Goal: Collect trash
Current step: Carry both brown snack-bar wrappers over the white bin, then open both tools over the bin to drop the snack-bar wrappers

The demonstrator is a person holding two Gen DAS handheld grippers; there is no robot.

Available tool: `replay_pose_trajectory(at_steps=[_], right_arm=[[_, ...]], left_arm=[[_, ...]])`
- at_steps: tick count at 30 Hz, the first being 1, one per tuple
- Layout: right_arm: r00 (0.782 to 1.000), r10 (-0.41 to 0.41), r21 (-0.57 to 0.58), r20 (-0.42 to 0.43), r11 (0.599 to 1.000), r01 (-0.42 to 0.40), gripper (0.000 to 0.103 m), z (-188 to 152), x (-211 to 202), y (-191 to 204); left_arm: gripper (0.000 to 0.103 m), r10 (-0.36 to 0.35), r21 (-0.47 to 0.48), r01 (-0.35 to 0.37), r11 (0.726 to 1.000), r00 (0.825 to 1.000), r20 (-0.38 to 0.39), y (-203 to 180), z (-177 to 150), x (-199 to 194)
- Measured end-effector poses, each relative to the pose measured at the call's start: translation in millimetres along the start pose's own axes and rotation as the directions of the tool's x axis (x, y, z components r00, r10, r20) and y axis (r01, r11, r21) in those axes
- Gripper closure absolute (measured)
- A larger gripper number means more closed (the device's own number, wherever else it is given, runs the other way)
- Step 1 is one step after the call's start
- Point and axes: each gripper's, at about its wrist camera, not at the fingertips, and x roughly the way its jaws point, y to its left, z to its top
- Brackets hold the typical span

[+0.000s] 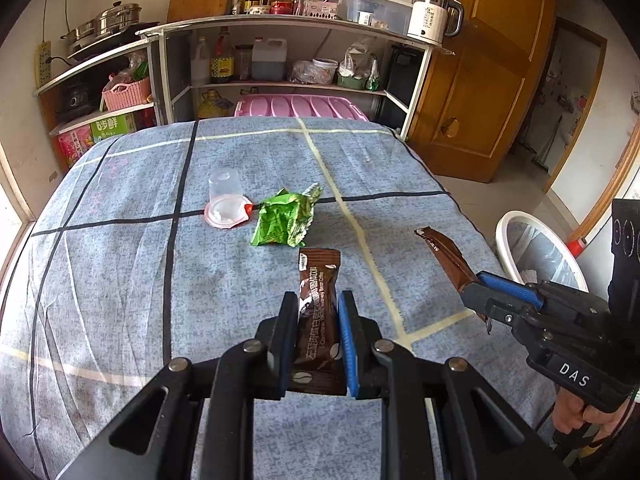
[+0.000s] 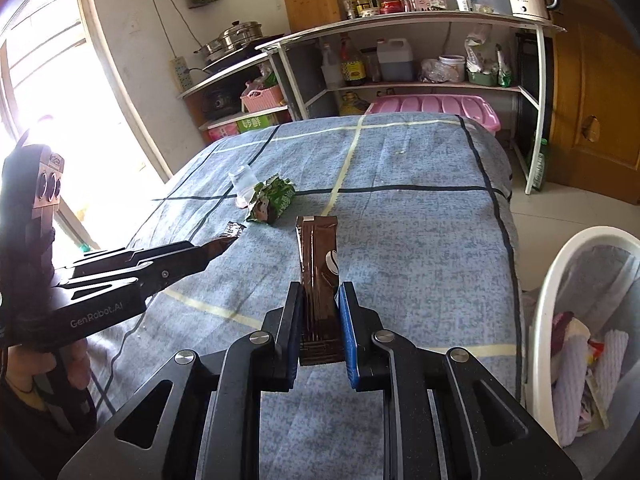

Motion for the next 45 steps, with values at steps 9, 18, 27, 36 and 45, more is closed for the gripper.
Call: replay_pose_trajectory(at_steps=[9, 18, 27, 36, 45], right_arm=[[0.998, -0.048, 0.053, 0.051, 0.998, 0.045, 0.084, -8, -34, -27], [0.986, -0.124, 0.104, 0.108, 0.988, 0.113, 0.084, -18, -76, -59], [0.969, -0.213, 0.174, 0.129, 0.966, 0.189, 0.084, -33, -111, -101], [0.945, -0.311, 0.279, 0.102, 0.921, 0.273, 0.084, -55, -137, -157], [0.914, -0.403, 0.313, 0.041, 0.874, 0.372, 0.084, -69, -144, -190]], left_arm=[[0.081, -0.055, 0.086, 0.053, 0.995, 0.998, 0.024, -54, 6, -10], [0.081, -0.118, 0.160, 0.113, 0.981, 0.993, 0.021, -115, 5, -4], [0.081, -0.187, 0.227, 0.182, 0.957, 0.982, -0.002, -176, 4, 6], [0.081, -0.237, 0.285, 0.240, 0.928, 0.970, -0.044, -231, 3, 22], [0.081, -0.261, 0.315, 0.276, 0.908, 0.961, -0.089, -268, 0, 42]])
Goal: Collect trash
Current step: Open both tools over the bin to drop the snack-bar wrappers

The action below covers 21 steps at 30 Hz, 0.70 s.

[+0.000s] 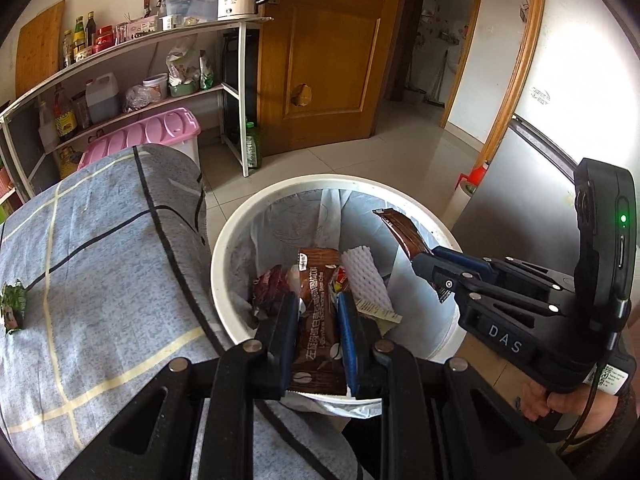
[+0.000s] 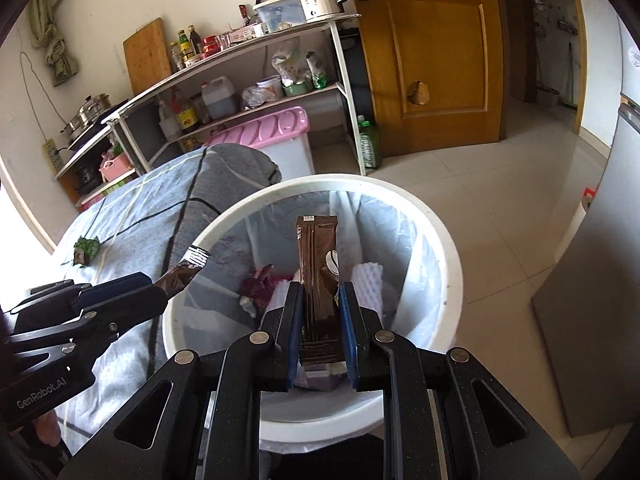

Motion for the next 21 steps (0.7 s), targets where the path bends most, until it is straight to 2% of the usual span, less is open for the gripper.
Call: replay_pose_trajectory(at_steps=[10, 12, 13, 14, 16, 21], right_arm=[[0.999, -0.022, 0.010, -0.047, 1.000, 0.022, 0.083, 0, 15, -15], [0.998, -0.021, 0.007, -0.053, 1.000, 0.022, 0.082, 0, 16, -15], [0.998, -0.025, 0.006, -0.053, 1.000, 0.025, 0.079, -1, 16, -15], [0.998, -0.029, 0.005, -0.054, 1.000, 0.029, 0.071, -1, 16, -14], [0.998, -0.033, 0.006, -0.054, 0.999, 0.033, 0.065, -2, 17, -13], [0.998, -0.026, -0.004, -0.048, 1.000, 0.026, 0.065, -2, 14, -6]], left_arm=[[0.080, -0.011, -0.010, 0.011, 1.000, 0.999, -0.033, -5, 4, 21], [0.075, -0.009, -0.027, 0.008, 1.000, 0.999, -0.040, -1, 4, 21], [0.068, -0.010, -0.031, 0.009, 0.999, 0.999, -0.038, 1, 3, 21], [0.062, -0.008, -0.037, 0.007, 0.999, 0.999, -0.036, 2, 3, 20], [0.061, -0.011, -0.045, 0.010, 0.999, 0.999, -0.033, 5, 2, 18], [0.055, -0.006, -0.063, 0.004, 0.998, 1.000, -0.029, 11, -1, 14]])
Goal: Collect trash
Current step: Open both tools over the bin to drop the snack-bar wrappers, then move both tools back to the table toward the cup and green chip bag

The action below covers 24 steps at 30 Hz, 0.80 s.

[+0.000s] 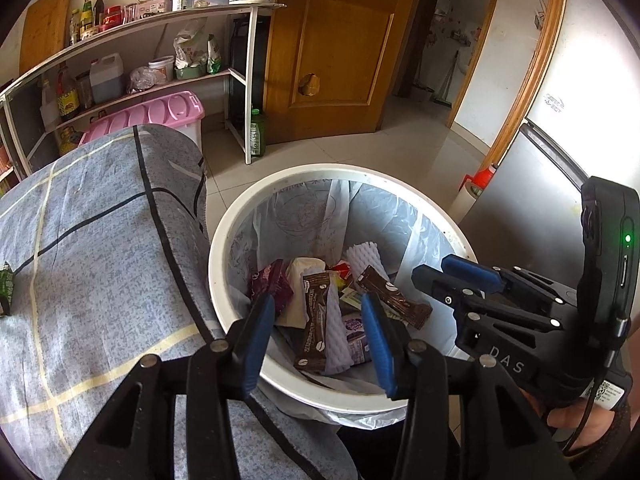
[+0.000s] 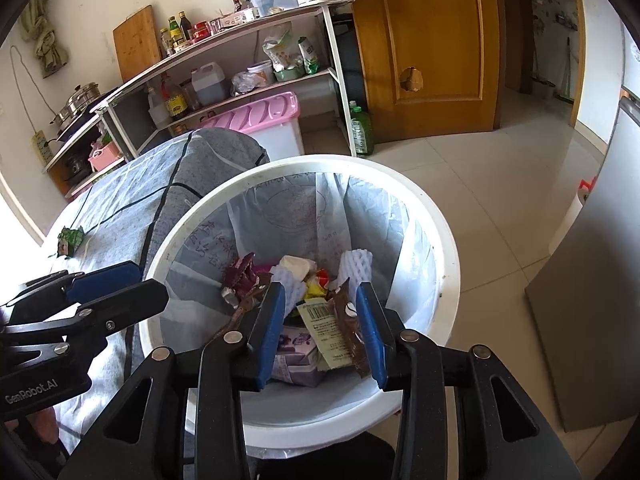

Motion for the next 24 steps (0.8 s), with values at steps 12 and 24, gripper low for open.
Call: replay_pose_trajectory(at_steps=[12, 24], right_arm=[[0.999, 0.030, -0.032, 0.022, 0.999, -0.029, 0.064, -3, -11, 25], [0.996, 0.071, -0.078, 0.053, 0.995, -0.066, 0.060, -2, -20, 64]], left_arm=[[0.052, 0.035, -0.037, -0.033, 0.999, 0.998, 0.049, 18, -9, -28], [0.048, 0.109, -0.089, -0.100, 0.991, 0.989, 0.100, 46, -24, -61]])
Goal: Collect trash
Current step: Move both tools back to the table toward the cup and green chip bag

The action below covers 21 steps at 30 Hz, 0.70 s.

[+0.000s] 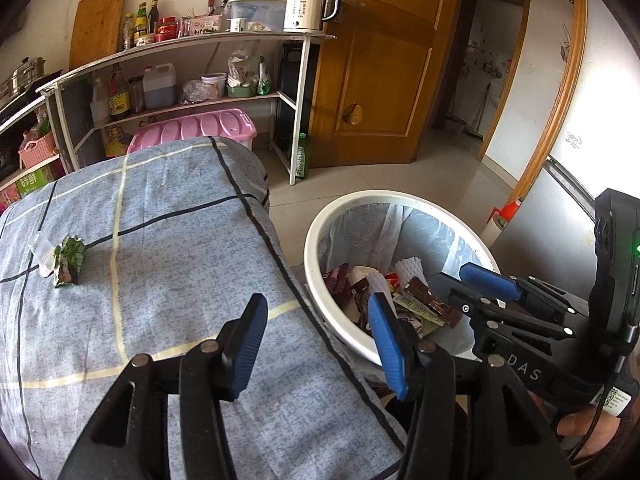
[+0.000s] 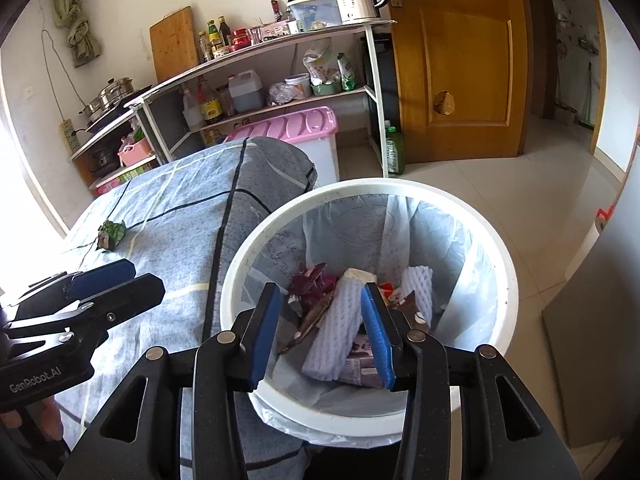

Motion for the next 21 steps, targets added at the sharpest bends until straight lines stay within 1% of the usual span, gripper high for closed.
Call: replay_pose_trajectory(at_steps=[2, 9, 16, 21], right_arm=[[1.000, 0.010, -0.012, 0.000, 1.000, -0.010, 0.059, 0, 1, 9], [0.998, 0.060, -0.053, 0.000, 0.997, -0.060, 0.059, 0, 5, 41], [0.993, 0.120, -0.098, -0.015, 0.988, -0.121, 0.056, 5, 20, 81], [0.985, 0.171, -0.131, -0.036, 0.976, -0.174, 0.052, 11, 37, 112]], left_arm=[[0.048, 0.000, -0.015, 0.001, 1.000, 1.000, 0.004, 8, -2, -4], [0.048, 0.049, -0.060, -0.047, 0.997, 0.999, 0.024, 37, -8, -20], [0.048, 0.125, -0.131, -0.119, 0.984, 0.992, 0.034, 84, -15, -35], [0.047, 0.214, -0.189, -0.203, 0.961, 0.976, 0.038, 131, -21, -49]])
